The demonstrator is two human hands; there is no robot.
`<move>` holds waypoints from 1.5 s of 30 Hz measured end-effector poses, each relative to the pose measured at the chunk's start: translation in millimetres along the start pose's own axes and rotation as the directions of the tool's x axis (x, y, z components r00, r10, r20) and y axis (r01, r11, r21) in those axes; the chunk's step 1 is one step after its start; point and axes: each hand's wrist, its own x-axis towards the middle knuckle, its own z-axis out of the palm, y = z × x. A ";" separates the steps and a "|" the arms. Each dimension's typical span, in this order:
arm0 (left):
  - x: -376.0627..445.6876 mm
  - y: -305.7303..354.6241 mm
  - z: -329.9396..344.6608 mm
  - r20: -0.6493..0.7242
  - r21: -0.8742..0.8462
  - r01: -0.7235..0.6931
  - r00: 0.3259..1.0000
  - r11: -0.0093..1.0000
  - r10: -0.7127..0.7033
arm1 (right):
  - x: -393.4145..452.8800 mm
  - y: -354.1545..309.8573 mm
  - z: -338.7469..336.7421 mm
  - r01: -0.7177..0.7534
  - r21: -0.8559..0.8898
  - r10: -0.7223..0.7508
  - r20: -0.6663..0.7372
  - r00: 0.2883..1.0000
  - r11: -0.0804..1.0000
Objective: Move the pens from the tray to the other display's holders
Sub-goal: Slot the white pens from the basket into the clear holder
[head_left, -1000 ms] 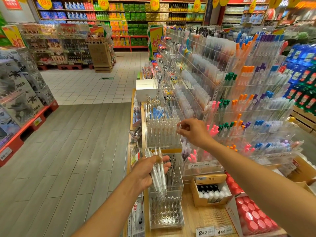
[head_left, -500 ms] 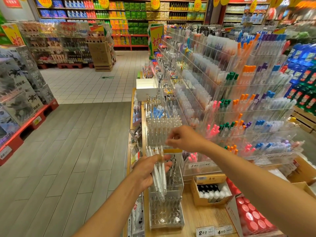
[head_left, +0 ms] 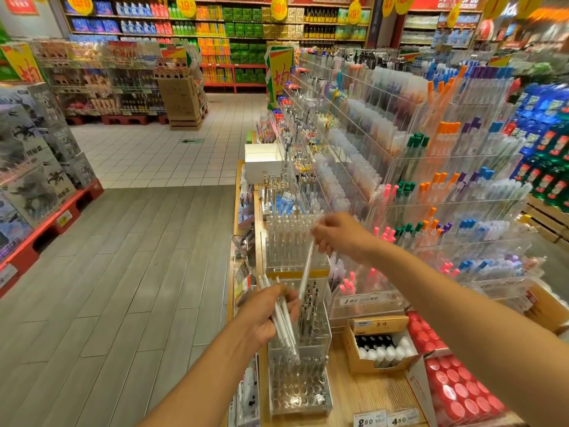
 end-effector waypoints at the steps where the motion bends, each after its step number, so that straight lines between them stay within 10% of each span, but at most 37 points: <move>1: 2.3 -1.1 -3.5 -0.015 0.003 0.016 1.000 1.000 -0.016 | 1.9 -2.8 -5.6 0.066 -0.030 -0.068 -0.083 0.994 0.997; 4: 8.8 -3.0 -10.6 -0.042 0.026 0.048 0.998 0.999 -0.047 | 7.6 -6.7 -16.3 0.208 -0.263 -0.277 -0.261 0.925 0.942; 10: 12.2 -1.4 -10.9 -0.037 0.064 0.088 0.996 0.994 -0.086 | 9.7 2.4 -7.5 0.345 -0.518 -0.484 -0.157 0.861 0.783; 45: 10.5 8.7 -12.3 0.018 0.079 0.077 0.997 0.994 -0.079 | 23.1 1.3 -12.4 0.382 -0.654 -0.450 0.071 0.890 0.653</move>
